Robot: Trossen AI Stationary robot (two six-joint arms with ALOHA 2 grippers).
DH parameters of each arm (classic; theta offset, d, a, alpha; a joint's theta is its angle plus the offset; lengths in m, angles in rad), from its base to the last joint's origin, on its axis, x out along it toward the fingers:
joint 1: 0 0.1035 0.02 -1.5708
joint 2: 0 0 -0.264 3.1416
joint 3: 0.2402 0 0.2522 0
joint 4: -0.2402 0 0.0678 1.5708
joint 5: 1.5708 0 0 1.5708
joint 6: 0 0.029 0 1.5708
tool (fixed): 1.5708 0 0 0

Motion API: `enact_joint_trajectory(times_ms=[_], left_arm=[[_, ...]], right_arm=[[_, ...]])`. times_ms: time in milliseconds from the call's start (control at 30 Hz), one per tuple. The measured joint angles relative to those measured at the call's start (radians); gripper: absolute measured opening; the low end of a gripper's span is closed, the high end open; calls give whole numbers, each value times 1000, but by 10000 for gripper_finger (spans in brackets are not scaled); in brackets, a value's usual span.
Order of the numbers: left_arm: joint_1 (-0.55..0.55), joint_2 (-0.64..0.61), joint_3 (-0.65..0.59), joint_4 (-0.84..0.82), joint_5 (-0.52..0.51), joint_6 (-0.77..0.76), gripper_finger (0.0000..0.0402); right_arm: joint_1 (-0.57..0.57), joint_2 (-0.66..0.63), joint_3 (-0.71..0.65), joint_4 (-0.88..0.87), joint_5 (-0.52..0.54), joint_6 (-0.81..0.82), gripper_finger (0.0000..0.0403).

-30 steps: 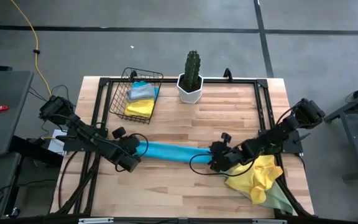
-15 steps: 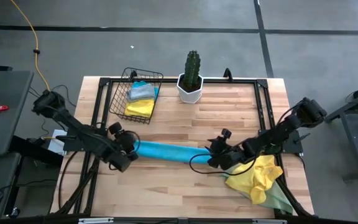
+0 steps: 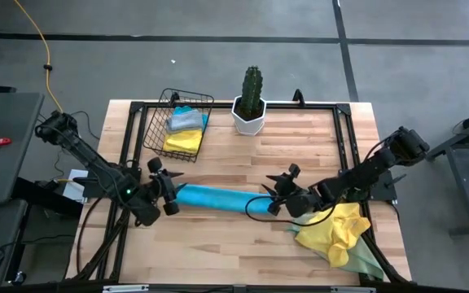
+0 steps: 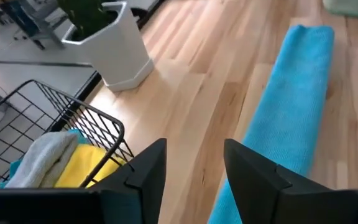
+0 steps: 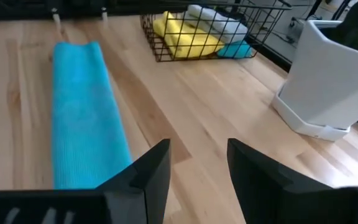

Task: Fold microfiber towels
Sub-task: Fold the blue microfiber towel on the table

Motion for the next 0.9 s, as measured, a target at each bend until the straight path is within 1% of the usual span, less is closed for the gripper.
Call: enact_joint_trajectory(times_ms=[33, 100, 167, 267, 300, 367, 433, 533, 633, 767, 900], left_arm=[[15, 0, -9, 35, 14, 35, 145], [55, -2, -52, 179, 71, 152, 137], [108, -6, -118, 380, 197, 290, 128], [196, -6, -229, 705, 447, 473, 115], [225, -5, -260, 786, 508, 505, 112], [281, -6, -304, 907, 569, 542, 108], [327, -26, -326, 949, 584, 567, 106], [385, -68, -335, 958, 597, 582, 106], [422, -120, -346, 959, 652, 578, 106], [429, -175, -376, 1004, 714, 555, 106], [410, -194, -424, 1115, 745, 579, 106]], right_arm=[[-4, 0, 0, 5, 0, 0, 149], [-12, 0, 0, 12, -1, 3, 149], [-17, 0, 0, 16, -3, 3, 149], [-23, 0, 0, 17, -3, 3, 149], [-23, 0, 0, 17, -4, 3, 149], [-23, 0, 0, 18, -9, 4, 149], [-23, 0, 0, 18, -24, 3, 149], [-23, 0, 0, 18, -30, 6, 149], [-23, 0, 0, 17, -30, 27, 149], [-23, 0, 0, 17, -40, 30, 149], [-23, 1, 0, 17, -90, 30, 149]])
